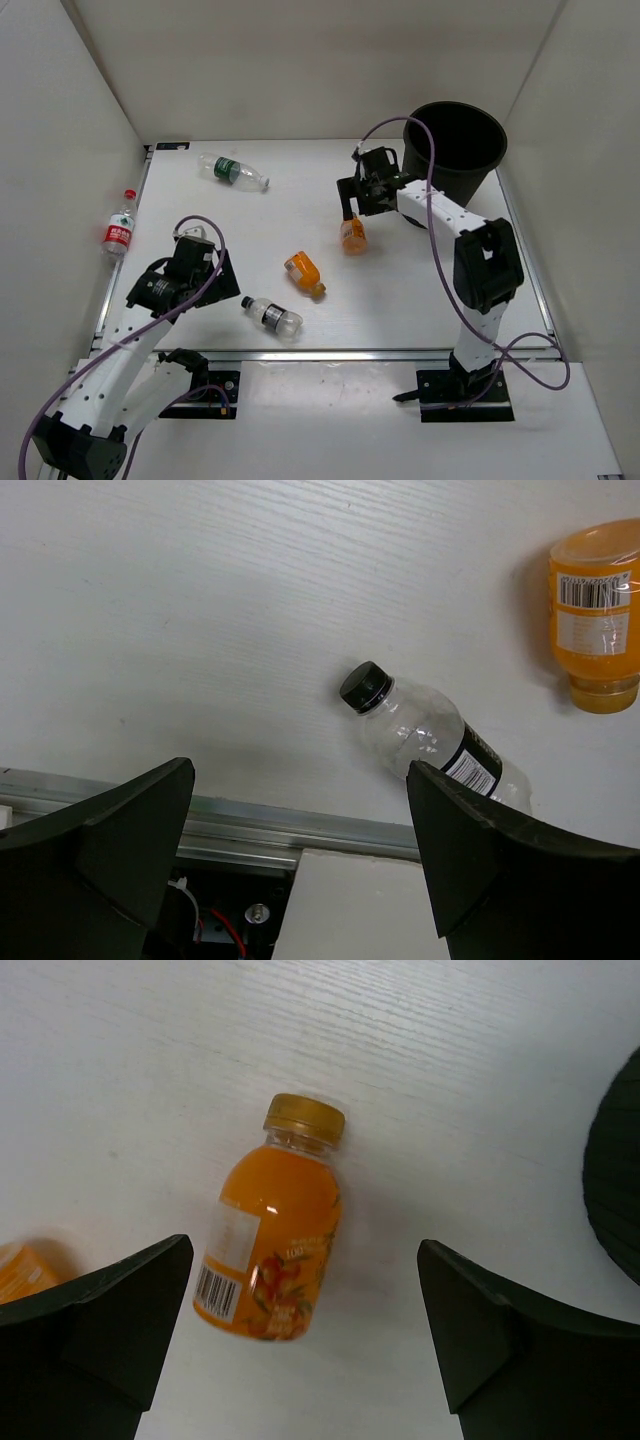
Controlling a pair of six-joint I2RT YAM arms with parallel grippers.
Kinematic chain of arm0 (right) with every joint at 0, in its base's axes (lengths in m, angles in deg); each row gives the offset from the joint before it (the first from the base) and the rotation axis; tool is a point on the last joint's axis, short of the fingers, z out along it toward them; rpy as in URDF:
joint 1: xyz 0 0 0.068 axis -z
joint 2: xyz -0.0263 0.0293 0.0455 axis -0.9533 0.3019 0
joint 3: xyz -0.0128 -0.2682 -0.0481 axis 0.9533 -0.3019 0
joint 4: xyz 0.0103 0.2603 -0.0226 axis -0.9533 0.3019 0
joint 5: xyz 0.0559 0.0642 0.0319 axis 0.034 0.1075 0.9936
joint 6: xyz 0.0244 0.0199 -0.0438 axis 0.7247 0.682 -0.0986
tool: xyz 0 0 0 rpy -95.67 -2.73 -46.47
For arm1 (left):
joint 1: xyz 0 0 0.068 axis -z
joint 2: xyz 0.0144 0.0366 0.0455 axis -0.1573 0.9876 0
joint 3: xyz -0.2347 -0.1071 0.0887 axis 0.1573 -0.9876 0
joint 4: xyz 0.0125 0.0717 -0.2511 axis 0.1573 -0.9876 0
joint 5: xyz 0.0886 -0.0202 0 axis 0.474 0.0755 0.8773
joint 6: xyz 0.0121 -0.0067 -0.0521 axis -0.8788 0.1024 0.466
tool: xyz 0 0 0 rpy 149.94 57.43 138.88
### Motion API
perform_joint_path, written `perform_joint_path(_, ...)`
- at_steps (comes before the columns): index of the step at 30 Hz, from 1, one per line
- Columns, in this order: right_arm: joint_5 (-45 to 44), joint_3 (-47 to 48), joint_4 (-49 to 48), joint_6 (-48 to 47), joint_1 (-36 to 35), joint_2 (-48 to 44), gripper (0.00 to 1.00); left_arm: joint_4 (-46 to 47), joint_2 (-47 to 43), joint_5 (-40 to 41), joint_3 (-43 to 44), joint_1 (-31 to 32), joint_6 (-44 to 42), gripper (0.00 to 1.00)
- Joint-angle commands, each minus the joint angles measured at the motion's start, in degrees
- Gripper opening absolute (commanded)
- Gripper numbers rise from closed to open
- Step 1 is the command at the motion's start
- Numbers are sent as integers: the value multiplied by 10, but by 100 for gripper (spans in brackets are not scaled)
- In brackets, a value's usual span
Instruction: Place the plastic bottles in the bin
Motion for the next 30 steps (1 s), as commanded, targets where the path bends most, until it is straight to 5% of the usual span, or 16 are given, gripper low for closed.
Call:
perform_joint_path(1, -9, 45, -10, 12, -23, 36, 92, 9, -3, -15, -14, 7, 20, 98)
perform_joint_path(6, -64, 25, -18, 37, -52, 78, 91, 11, -5, -18, -16, 15, 39, 99)
perform_joint_path(9, -66, 4, -26, 59, -56, 86, 82, 7, -11, -21, -26, 16, 47, 98)
perform_joint_path(21, -57, 16, -55, 34, -57, -33, 20, 20, -7, -26, -32, 25, 53, 99)
perform_joint_path(25, -39, 77, -45, 0, -66, -92, 13, 34, 4, -32, -37, 28, 54, 99)
perform_joint_path(30, -161, 173, -27, -47, -71, -158, 14, 55, 21, -35, -52, 43, 71, 99)
